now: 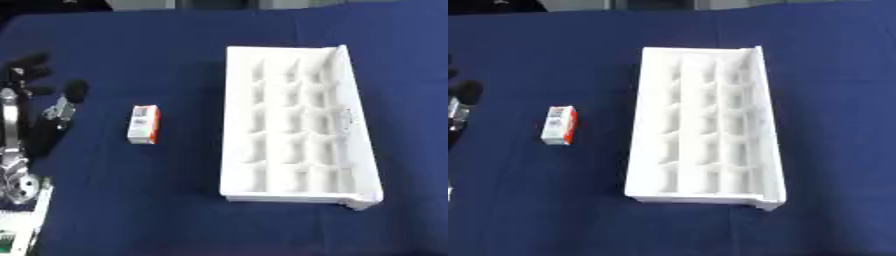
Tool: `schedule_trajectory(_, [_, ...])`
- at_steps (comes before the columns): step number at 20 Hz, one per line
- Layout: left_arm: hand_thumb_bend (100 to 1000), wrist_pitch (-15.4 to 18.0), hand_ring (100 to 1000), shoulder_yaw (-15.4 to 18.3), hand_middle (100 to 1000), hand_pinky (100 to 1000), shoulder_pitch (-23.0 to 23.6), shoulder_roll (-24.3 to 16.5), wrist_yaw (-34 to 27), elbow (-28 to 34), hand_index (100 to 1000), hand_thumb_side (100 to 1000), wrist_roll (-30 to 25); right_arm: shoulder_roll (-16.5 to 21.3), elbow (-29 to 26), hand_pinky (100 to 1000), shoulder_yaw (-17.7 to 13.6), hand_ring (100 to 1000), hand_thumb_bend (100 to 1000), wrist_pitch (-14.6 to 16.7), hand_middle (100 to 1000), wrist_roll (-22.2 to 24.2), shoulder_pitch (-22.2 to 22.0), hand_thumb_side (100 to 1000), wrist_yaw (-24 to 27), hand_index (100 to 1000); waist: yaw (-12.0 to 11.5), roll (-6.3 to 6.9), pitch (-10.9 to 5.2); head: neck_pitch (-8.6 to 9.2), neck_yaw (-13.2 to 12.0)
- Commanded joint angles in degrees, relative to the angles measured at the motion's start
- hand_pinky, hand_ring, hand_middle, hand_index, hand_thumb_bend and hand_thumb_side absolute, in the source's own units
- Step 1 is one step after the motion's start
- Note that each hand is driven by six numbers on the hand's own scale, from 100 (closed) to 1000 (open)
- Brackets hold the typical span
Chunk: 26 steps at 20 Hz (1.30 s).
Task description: Pick up objects on the table and place them in the box.
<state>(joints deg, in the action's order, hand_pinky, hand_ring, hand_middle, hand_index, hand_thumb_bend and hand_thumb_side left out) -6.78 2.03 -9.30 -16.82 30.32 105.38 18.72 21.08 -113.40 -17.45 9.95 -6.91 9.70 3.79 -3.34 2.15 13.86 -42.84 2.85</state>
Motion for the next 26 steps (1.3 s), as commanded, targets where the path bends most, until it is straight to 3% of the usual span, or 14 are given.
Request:
schedule_trajectory(1, [1000, -4.4, 777, 0.1, 780, 662, 0.0, -0.3, 6.3, 2.2, 794, 826, -2.4, 0.4, -1.2, 600, -0.1, 660, 100, 0.1, 698, 0.2, 0.6, 951, 0.2, 802, 0.0, -0.09, -0.95, 0.47, -0.1])
schedule_trajectory(11, [1000, -6.7, 784, -0.7, 786, 670, 0.0, -0.3, 8.6, 3.0, 797, 830, -6.6, 0.4, -1.2, 600, 0.0, 660, 100, 0.0, 699, 0.3, 0.7, 953, 0.2, 802, 0.0, -0.06, -0.96, 0.59, 0.0])
schedule_trajectory(12, [1000, -6.9, 786, -0.9, 790, 672, -0.1, -0.3, 8.7, 2.9, 800, 814, -7.2, 0.4, -1.2, 600, 0.0, 660, 100, 0.0, 699, 0.3, 0.7, 953, 0.2, 802, 0.0, -0.07, -0.96, 0.63, 0.0])
schedule_trajectory(14, [1000, -7.3, 789, -1.3, 794, 694, -0.3, -0.4, 8.6, 2.8, 785, 651, -8.3, 0.3, -1.2, 601, 0.0, 660, 100, 0.0, 699, 0.3, 0.7, 953, 0.2, 802, 0.1, -0.08, -0.97, 0.67, 0.0])
schedule_trajectory(16, [753, -7.7, 796, -1.7, 796, 716, -0.5, -0.4, 8.2, 2.8, 758, 516, -8.9, 0.3, -1.2, 601, 0.0, 660, 100, 0.0, 699, 0.3, 0.7, 954, 0.2, 803, 0.1, -0.1, -0.97, 0.71, 0.0])
schedule_trajectory(17, [728, -8.0, 797, -1.9, 796, 723, -0.6, -0.4, 7.6, 2.8, 756, 507, -8.9, 0.3, -1.2, 601, 0.0, 660, 100, 0.0, 699, 0.3, 0.7, 953, 0.2, 803, 0.1, -0.09, -0.98, 0.74, 0.0])
schedule_trajectory(26, [824, -8.4, 806, -3.8, 806, 745, -1.3, -0.9, 3.2, 1.7, 760, 567, -11.1, 0.3, -1.2, 601, 0.0, 661, 100, -0.1, 699, 0.3, 0.8, 954, 0.3, 803, 0.4, 0.1, -0.99, 1.05, -0.1])
